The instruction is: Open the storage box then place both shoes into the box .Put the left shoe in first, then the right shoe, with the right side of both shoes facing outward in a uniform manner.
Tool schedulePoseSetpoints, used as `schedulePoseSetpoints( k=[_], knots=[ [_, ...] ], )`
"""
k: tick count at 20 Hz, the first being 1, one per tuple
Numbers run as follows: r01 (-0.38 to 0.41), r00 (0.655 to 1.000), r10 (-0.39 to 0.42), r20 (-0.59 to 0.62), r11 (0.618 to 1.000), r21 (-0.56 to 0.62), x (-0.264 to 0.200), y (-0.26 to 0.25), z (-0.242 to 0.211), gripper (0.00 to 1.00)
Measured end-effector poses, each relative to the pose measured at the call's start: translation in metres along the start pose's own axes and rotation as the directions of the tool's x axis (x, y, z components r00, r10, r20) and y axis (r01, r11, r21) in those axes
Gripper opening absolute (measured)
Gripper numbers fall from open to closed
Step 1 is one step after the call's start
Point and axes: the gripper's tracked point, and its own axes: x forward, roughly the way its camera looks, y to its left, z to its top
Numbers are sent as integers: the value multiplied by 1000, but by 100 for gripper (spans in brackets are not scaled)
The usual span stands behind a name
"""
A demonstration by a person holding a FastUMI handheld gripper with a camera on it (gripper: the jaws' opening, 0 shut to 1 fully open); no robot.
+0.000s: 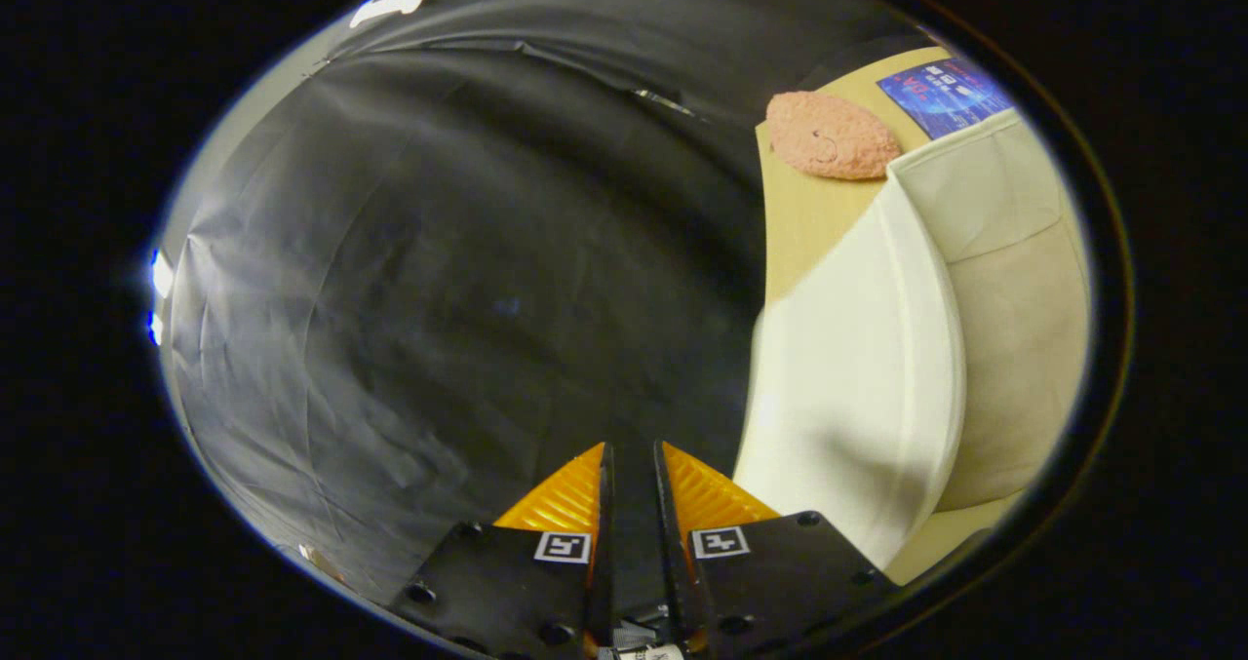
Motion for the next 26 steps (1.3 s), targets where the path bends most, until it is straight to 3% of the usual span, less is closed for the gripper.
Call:
schedulePoseSetpoints(
  k=[7,12,19,22,26],
  knots=[
    [45,992,-48,121,999,28,-49,-27,43,24],
    [88,969,-99,226,994,59,-116,-62,81,24],
    [158,890,-223,398,969,190,-218,-141,134,24],
    [231,852,-313,420,944,235,-255,-182,130,24],
    [362,810,-456,369,884,296,-284,-245,95,24]
  ],
)
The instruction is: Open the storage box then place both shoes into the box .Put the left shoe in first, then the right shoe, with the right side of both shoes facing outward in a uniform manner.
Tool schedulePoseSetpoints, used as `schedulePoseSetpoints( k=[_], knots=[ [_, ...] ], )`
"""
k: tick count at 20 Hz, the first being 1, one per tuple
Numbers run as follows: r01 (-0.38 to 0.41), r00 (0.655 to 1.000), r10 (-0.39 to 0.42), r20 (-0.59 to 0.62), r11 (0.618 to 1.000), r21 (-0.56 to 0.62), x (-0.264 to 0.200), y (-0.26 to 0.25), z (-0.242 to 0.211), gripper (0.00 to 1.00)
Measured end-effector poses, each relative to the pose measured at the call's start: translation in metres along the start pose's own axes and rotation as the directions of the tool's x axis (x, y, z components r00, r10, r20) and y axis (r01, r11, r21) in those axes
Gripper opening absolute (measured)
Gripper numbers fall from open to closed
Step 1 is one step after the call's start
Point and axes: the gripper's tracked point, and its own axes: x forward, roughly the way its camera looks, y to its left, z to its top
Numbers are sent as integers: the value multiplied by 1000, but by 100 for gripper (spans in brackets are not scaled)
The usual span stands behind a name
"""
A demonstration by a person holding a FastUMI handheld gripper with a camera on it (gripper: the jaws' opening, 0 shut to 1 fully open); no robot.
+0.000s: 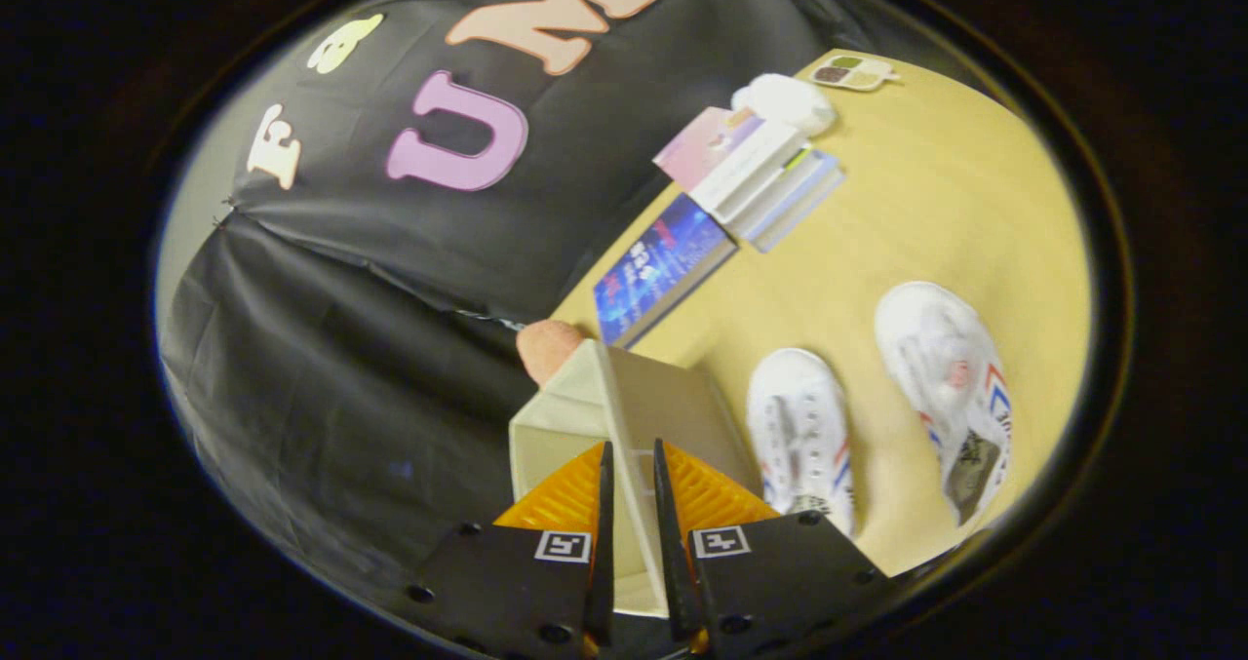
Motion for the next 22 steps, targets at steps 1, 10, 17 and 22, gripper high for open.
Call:
schedulePoseSetpoints(
  k=[1,10,17,22],
  knots=[
    [49,999,-49,-9,999,-8,0,-20,-7,24],
    [304,944,-317,-96,944,-126,6,-125,-57,32],
    [314,933,-336,-125,934,-167,25,-126,-68,40],
    [336,913,-372,-168,919,-207,49,-135,-73,46]
  ],
)
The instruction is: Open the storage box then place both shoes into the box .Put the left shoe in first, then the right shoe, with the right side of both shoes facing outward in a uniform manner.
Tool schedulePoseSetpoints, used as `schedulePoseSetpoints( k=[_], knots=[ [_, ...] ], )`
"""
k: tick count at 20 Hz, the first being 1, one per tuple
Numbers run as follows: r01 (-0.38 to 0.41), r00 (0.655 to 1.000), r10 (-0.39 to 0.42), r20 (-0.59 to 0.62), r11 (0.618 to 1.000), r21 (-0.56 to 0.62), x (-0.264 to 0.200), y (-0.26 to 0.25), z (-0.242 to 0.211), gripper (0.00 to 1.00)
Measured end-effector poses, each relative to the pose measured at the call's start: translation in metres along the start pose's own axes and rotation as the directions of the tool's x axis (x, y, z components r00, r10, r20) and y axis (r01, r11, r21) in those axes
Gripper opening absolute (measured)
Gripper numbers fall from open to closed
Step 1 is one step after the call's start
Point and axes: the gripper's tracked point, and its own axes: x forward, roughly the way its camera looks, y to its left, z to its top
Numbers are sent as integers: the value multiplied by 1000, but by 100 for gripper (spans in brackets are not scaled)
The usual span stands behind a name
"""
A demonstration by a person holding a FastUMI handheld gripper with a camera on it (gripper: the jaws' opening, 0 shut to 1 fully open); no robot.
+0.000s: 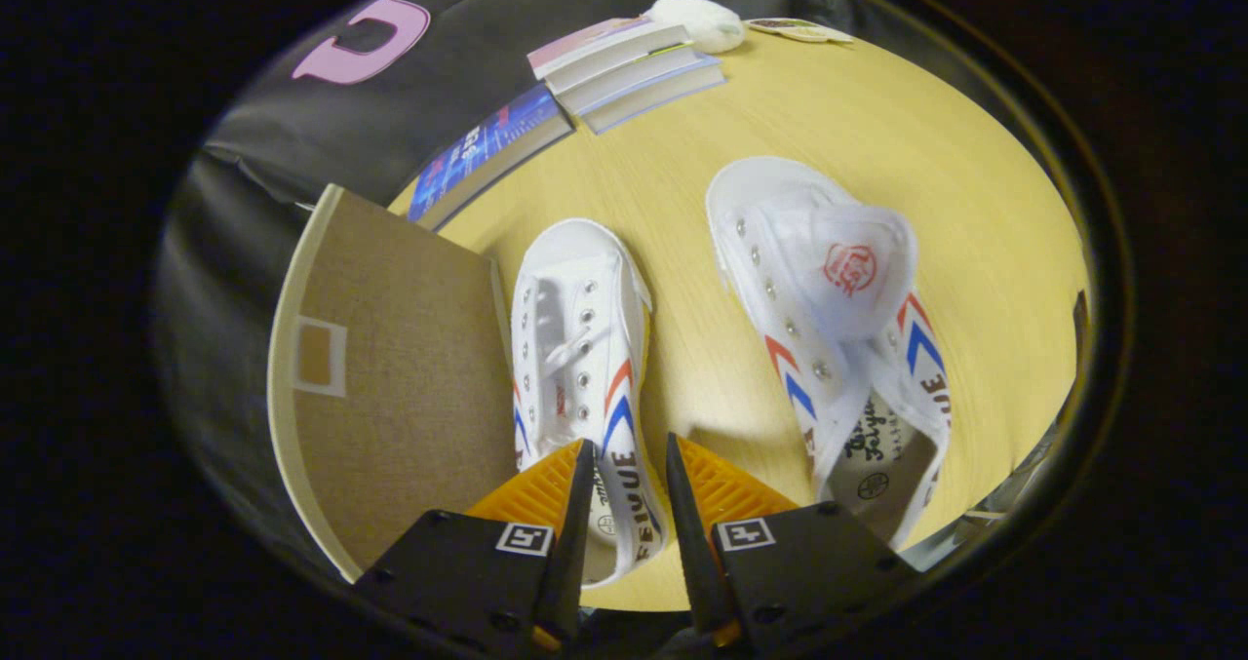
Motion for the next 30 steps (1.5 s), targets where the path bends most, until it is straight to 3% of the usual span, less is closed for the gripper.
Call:
schedulePoseSetpoints(
  k=[1,7,14,22,26,30],
  knots=[
    [11,1000,-11,-4,1000,-1,3,0,-3,47],
    [-9,1000,9,-18,999,43,2,3,-6,5],
    [-90,996,87,29,986,138,-28,16,5,4],
    [-234,972,212,105,929,287,-82,31,33,4],
    [-310,945,261,198,907,284,-119,51,67,4],
    [-360,918,311,247,913,189,-155,84,92,4]
  ],
)
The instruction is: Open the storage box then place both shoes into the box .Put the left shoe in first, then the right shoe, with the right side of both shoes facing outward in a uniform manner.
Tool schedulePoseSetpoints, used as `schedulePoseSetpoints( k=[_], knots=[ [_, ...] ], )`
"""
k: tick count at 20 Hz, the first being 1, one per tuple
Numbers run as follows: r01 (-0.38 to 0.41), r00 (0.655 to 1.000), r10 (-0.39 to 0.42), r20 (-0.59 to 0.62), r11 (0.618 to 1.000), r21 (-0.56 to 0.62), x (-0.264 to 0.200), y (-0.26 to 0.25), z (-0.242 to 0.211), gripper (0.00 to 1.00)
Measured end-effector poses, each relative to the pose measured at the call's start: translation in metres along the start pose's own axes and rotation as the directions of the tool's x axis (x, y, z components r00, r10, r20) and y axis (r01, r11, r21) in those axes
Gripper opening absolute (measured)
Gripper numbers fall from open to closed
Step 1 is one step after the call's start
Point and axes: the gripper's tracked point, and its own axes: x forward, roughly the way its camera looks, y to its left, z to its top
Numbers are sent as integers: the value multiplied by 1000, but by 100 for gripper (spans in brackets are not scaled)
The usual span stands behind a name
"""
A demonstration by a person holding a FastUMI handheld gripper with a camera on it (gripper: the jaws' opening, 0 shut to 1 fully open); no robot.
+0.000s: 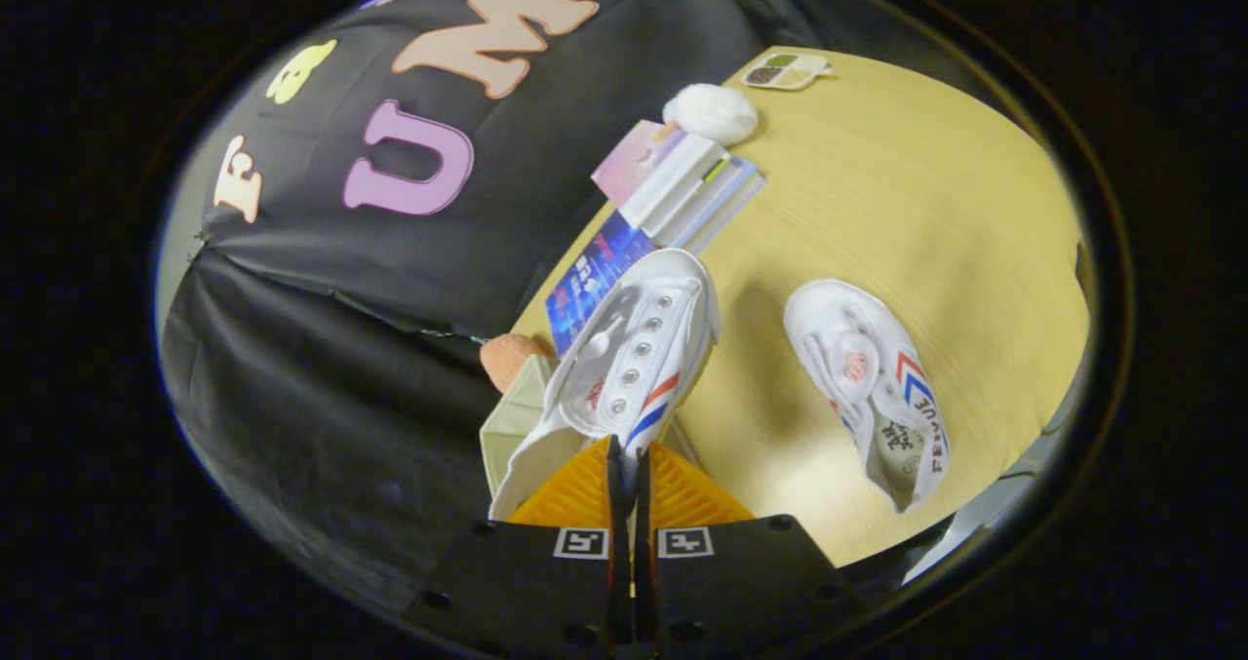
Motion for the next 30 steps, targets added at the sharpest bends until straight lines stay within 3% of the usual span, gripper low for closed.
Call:
schedulePoseSetpoints(
  k=[7,10,21,27,30],
  knots=[
    [-140,987,119,-105,965,-222,9,91,-42,4],
    [-168,977,117,-179,938,-302,24,102,-77,4],
    [-116,959,-63,-275,802,-586,95,86,-152,4],
    [-19,947,-175,-271,807,-590,135,73,-185,4],
    [19,943,-217,-253,792,-610,146,73,-202,4]
  ],
)
